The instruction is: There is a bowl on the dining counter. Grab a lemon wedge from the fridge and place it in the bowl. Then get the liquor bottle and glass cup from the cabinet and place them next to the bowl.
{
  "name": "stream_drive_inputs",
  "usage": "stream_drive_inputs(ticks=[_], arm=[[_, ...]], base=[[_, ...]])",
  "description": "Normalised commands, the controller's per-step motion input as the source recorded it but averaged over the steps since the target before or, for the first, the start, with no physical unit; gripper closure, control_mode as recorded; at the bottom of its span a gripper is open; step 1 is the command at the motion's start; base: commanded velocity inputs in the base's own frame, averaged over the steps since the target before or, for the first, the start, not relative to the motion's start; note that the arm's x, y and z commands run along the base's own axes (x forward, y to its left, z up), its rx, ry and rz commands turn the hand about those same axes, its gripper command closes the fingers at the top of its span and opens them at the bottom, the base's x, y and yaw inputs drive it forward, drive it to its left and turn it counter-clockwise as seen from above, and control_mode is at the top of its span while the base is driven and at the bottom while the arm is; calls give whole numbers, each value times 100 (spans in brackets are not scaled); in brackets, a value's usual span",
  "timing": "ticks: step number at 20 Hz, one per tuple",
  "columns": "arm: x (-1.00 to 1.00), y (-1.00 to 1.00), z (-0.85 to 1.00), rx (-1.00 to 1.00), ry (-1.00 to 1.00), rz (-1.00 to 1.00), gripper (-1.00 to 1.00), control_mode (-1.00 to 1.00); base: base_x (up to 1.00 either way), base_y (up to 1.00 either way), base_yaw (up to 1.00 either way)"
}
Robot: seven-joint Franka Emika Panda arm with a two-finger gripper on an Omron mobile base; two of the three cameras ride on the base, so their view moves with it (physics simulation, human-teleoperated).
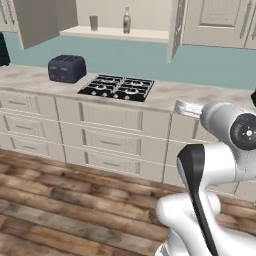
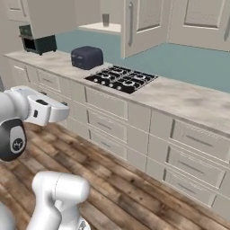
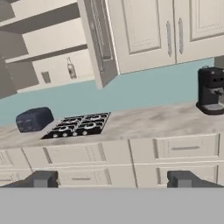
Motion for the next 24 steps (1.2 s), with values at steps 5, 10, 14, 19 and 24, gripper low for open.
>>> stream_drive_inputs(ticks=[5, 10, 14, 19, 24], arm=[[0, 0, 0, 0, 0, 0, -100, 100], [0, 0, 0, 0, 0, 0, -100, 100], [0, 0, 0, 0, 0, 0, -100, 100], [0, 0, 0, 0, 0, 0, -100, 100], [0, 0, 0, 0, 0, 0, -100, 100]], base=[[67, 75, -21], [77, 58, -24], [80, 34, -30], [86, 15, -29], [79, 15, -27]])
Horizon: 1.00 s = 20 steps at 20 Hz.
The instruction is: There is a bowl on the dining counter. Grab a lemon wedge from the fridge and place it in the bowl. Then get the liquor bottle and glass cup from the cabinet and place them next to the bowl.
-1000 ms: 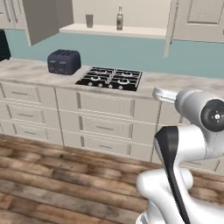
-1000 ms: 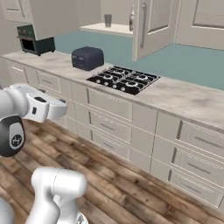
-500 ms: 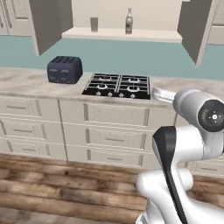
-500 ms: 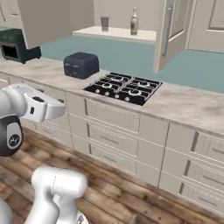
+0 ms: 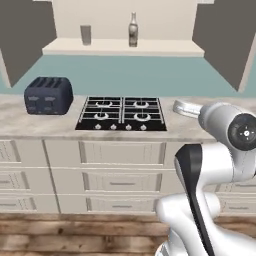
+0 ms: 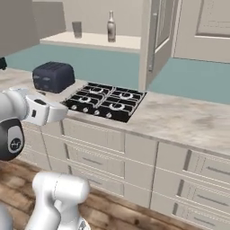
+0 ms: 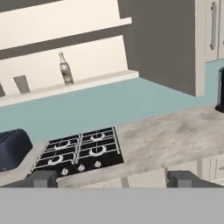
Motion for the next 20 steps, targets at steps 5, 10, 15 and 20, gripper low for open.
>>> stream_drive_inputs(ticks=[5, 10, 15, 20], arm=[[0, 0, 0, 0, 0, 0, -100, 100], [0, 0, 0, 0, 0, 0, -100, 100], [0, 0, 0, 0, 0, 0, -100, 100], [0, 0, 0, 0, 0, 0, -100, 100]], base=[[67, 28, -28], [51, 39, -34], [47, 41, -36], [49, 33, -23]])
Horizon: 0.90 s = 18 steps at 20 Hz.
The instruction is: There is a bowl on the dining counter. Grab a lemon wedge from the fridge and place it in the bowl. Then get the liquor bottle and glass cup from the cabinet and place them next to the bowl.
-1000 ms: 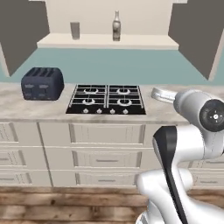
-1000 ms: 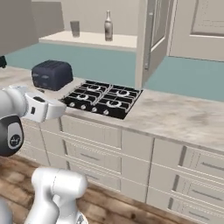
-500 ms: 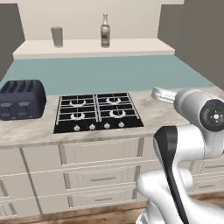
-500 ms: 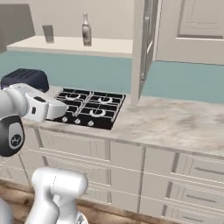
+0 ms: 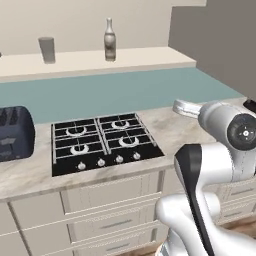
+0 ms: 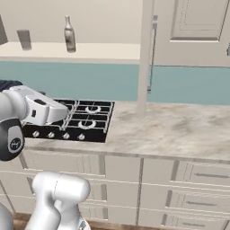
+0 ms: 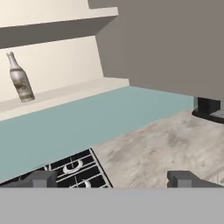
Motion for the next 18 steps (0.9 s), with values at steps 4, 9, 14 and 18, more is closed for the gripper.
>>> stream_drive_inputs(ticks=[4, 9, 14, 18], arm=[[0, 0, 0, 0, 0, 0, -100, 100], [0, 0, 0, 0, 0, 0, -100, 100], [0, 0, 0, 0, 0, 0, -100, 100], [0, 0, 0, 0, 0, 0, -100, 100]], base=[[3, 5, -2], [51, 18, 5], [70, 32, 21], [64, 27, 24]])
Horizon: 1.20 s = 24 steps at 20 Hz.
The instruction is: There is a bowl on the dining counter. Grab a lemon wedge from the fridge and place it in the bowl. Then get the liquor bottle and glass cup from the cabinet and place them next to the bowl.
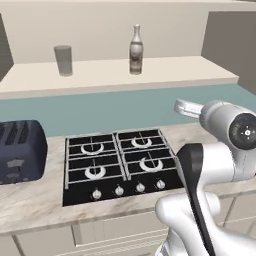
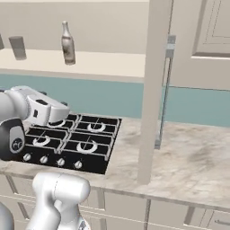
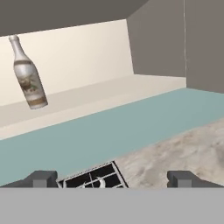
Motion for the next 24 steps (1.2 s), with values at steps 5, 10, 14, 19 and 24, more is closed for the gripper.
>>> stream_drive_inputs(ticks=[5, 10, 14, 19, 24], arm=[[0, 0, 0, 0, 0, 0, -100, 100], [28, 0, 8, 0, -5, 19, -100, -100], [3, 1, 48, 0, -20, 11, -100, -100], [-2, 0, 63, -2, -18, 1, -100, -100], [-1, 12, 61, -10, -8, 0, -100, -100]], base=[[58, 14, 29], [10, 1, 5], [0, 0, 0], [0, 0, 0], [0, 0, 0]])
